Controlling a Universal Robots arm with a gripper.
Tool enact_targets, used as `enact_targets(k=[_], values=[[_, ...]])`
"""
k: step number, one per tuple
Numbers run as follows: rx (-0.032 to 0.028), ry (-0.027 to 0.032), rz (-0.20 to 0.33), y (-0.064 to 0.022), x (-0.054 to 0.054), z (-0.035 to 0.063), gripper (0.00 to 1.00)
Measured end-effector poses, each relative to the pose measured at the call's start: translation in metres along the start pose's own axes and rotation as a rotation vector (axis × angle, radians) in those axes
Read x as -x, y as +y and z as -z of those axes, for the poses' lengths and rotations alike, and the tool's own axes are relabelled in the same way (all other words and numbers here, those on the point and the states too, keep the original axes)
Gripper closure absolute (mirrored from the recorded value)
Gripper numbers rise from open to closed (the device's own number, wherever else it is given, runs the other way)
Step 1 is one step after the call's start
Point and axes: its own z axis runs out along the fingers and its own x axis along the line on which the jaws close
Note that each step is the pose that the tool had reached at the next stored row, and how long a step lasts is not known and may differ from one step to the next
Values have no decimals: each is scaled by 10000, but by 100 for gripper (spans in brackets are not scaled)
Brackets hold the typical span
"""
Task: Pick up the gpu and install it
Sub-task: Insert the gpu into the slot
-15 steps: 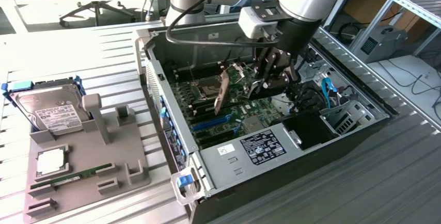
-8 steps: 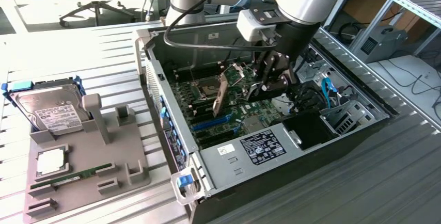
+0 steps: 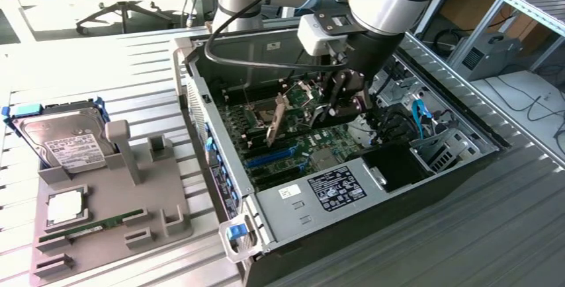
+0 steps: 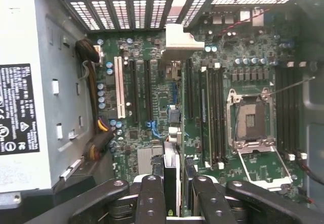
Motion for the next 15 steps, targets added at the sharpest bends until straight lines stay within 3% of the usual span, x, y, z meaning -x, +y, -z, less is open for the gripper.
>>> enact_targets(k=[3, 4, 15], values=[[15, -284, 6, 14, -4, -9, 73], [17, -315, 8, 16, -7, -11, 73], [17, -321, 9, 39, -22, -36, 73]])
